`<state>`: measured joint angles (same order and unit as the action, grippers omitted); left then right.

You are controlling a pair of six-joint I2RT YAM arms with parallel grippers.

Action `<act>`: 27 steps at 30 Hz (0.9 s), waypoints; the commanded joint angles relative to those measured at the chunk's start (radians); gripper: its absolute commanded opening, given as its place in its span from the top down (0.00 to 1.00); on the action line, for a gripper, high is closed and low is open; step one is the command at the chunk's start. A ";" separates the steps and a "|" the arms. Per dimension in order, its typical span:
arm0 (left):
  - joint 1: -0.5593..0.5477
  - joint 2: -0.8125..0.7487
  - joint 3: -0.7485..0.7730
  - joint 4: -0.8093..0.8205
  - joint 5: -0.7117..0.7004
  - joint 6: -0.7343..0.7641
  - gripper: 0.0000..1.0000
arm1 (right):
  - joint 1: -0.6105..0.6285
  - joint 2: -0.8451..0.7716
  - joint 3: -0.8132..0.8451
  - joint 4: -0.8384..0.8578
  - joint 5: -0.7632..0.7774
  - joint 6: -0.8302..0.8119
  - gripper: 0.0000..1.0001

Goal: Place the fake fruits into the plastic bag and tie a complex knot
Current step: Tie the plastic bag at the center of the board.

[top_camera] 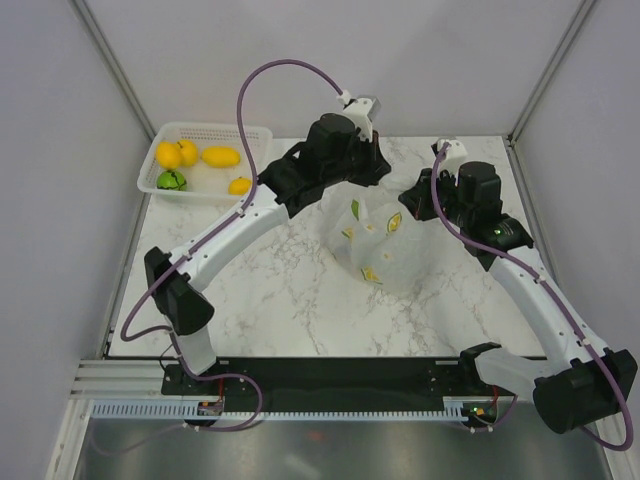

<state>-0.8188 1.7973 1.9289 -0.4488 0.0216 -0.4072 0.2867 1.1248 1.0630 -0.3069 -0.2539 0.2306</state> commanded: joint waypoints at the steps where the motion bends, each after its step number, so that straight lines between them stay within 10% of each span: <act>1: 0.013 -0.102 -0.060 -0.005 -0.075 -0.010 0.98 | -0.012 -0.007 0.029 -0.037 0.064 -0.013 0.88; 27: 0.006 -0.175 -0.343 -0.097 0.072 -0.334 0.98 | -0.012 0.009 0.103 -0.078 0.215 0.009 1.00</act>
<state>-0.8326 1.6253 1.5879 -0.4088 0.0673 -0.6876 0.3103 1.1481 1.1015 -0.4206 -0.2276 0.2481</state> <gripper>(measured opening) 0.033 0.021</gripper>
